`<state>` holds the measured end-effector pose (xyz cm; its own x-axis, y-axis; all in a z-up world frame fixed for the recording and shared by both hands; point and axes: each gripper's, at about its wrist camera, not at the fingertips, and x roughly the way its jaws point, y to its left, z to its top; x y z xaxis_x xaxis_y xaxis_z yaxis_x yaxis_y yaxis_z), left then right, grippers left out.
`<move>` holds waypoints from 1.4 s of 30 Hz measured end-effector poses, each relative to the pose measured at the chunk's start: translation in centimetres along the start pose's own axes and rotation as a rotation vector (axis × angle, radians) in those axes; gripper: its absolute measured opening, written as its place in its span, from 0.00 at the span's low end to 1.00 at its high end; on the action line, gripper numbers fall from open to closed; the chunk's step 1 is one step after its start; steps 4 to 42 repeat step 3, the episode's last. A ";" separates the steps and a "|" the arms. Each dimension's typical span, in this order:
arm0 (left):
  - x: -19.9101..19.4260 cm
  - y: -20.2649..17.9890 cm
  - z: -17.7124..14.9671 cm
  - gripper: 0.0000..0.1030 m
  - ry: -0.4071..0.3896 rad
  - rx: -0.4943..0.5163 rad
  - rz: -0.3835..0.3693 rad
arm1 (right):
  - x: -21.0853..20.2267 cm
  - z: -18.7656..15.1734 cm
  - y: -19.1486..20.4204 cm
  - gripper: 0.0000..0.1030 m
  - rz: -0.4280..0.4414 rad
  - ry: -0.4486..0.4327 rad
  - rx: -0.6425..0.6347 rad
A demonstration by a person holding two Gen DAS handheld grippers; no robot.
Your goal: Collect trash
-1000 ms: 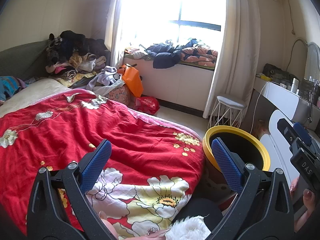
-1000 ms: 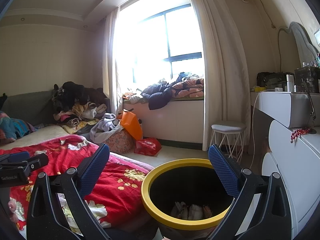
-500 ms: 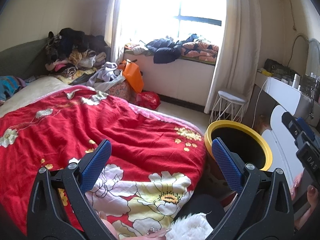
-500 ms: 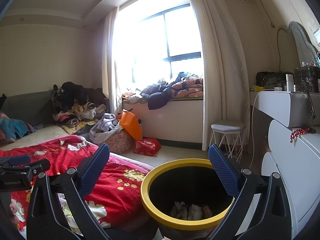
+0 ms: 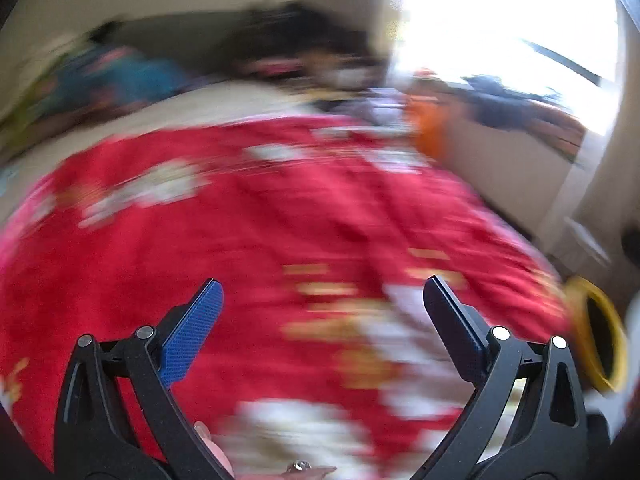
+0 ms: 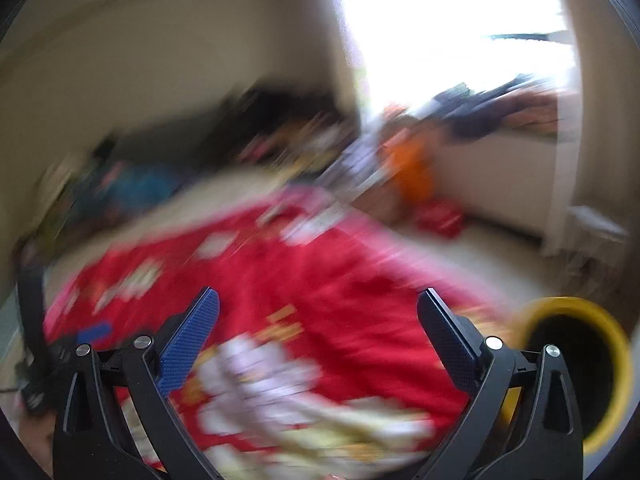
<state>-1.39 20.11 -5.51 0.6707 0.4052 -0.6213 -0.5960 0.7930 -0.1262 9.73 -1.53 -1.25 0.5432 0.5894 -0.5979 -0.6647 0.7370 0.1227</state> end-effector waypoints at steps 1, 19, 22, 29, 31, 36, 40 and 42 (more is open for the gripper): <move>0.8 3.6 -0.1 0.90 0.013 -0.051 0.087 | 3.7 0.2 2.9 0.94 0.075 0.109 -0.033; 2.2 9.0 -0.9 0.90 0.067 -0.112 0.207 | 8.9 -0.4 7.3 0.94 0.121 0.246 -0.084; 2.2 9.0 -0.9 0.90 0.067 -0.112 0.207 | 8.9 -0.4 7.3 0.94 0.121 0.246 -0.084; 2.2 9.0 -0.9 0.90 0.067 -0.112 0.207 | 8.9 -0.4 7.3 0.94 0.121 0.246 -0.084; 2.2 9.0 -0.9 0.90 0.067 -0.112 0.207 | 8.9 -0.4 7.3 0.94 0.121 0.246 -0.084; 2.2 9.0 -0.9 0.90 0.067 -0.112 0.207 | 8.9 -0.4 7.3 0.94 0.121 0.246 -0.084; 2.2 9.0 -0.9 0.90 0.067 -0.112 0.207 | 8.9 -0.4 7.3 0.94 0.121 0.246 -0.084; 2.2 9.0 -0.9 0.90 0.067 -0.112 0.207 | 8.9 -0.4 7.3 0.94 0.121 0.246 -0.084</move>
